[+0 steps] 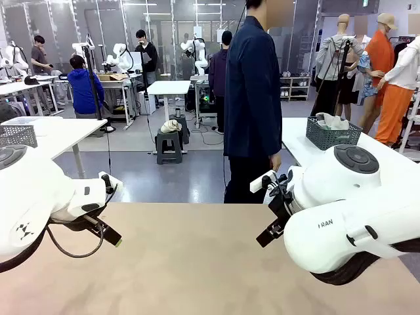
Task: Fold the towels and place them in the basket.
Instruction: When a person lays out a Towel with hook on the table, fold it in half twice.
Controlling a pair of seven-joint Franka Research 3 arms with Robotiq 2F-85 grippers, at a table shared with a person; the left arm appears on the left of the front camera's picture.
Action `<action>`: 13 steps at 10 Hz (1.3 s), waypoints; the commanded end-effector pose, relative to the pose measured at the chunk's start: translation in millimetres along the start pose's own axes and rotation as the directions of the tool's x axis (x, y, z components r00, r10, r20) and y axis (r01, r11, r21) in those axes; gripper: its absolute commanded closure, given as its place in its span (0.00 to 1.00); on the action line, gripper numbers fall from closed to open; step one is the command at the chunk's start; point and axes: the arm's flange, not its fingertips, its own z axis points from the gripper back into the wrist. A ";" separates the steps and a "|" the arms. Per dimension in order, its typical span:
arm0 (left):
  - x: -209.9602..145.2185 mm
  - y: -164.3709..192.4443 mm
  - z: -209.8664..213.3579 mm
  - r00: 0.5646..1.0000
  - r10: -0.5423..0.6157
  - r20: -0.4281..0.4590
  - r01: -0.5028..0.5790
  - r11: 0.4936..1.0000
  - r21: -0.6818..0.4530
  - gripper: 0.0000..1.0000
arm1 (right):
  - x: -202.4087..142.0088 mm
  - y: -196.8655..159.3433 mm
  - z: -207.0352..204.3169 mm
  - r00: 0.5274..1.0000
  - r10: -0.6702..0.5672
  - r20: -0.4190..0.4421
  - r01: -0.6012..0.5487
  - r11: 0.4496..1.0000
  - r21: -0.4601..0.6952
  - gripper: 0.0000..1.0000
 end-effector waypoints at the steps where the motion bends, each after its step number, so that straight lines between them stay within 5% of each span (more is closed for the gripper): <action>1: 0.1 -0.3 0.0 1.000 -0.001 0.000 0.001 1.000 0.000 0.00 | 0.0 0.0 0.0 1.000 0.000 0.000 0.000 1.000 0.000 0.00; 13: 0.1 -0.3 0.0 1.000 -0.001 0.000 0.001 1.000 0.000 0.00 | 0.0 0.0 0.0 1.000 0.000 0.000 0.000 1.000 0.000 0.00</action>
